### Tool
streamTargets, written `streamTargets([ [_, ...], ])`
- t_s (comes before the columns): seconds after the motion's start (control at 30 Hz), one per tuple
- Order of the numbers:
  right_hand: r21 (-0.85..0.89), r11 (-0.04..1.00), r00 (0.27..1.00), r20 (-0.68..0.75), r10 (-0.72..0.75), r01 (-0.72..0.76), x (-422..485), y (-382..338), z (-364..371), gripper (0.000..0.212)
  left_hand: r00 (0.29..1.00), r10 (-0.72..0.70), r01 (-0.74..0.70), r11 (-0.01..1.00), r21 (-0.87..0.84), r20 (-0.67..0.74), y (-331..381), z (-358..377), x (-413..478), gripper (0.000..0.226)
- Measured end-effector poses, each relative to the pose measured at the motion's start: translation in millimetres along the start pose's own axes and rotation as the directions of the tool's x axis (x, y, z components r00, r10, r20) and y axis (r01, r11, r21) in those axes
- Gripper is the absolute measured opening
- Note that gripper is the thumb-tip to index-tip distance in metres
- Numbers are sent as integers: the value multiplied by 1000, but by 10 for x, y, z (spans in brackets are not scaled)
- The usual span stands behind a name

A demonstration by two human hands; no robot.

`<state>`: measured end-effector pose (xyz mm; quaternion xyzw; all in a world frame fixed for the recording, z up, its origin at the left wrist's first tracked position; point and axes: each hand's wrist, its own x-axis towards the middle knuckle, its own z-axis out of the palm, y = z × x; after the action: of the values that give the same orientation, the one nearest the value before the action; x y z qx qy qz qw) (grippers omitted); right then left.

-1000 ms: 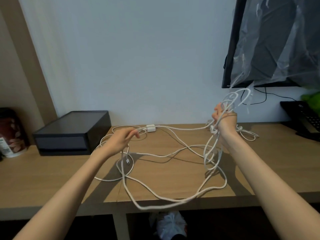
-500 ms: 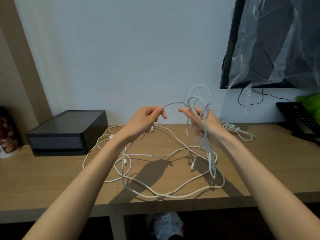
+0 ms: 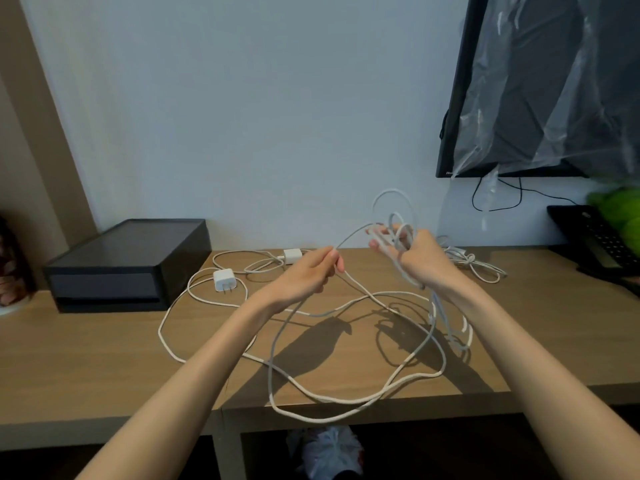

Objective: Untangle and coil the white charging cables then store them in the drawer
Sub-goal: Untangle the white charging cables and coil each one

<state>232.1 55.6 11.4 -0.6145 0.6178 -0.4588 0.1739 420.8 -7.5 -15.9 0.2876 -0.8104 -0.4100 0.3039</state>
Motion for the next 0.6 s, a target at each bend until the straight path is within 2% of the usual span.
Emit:
streamTargets([
  [0.07, -38, 999, 998, 60, -32, 35, -11, 63, 52, 25, 999, 28, -30, 998, 63, 32, 12, 46, 20, 33],
  [0.17, -54, 998, 999, 52, -17, 20, -13, 136, 86, 11, 994, 92, -99, 983, 153, 55, 53, 84, 39, 34],
  [0.3, -35, 998, 998, 53, -42, 44, 7, 159, 75, 15, 993, 89, -100, 984, 145, 83, 63, 51, 52, 35],
  [0.4, 59, 996, 997, 44, -64, 61, -17, 107, 65, 7, 992, 85, -99, 984, 151, 95, 69, 44, 50, 35],
  [0.5, 209, 978, 997, 69, -31, 16, -44, 89, 53, 27, 989, 103, -127, 959, 252, 107, 68, 44, 62, 35],
  [0.6, 358, 933, 999, 31, 27, -37, -23, 57, 62, 21, 989, 97, -130, 932, 338, 112, 28, 30, 77, 36],
])
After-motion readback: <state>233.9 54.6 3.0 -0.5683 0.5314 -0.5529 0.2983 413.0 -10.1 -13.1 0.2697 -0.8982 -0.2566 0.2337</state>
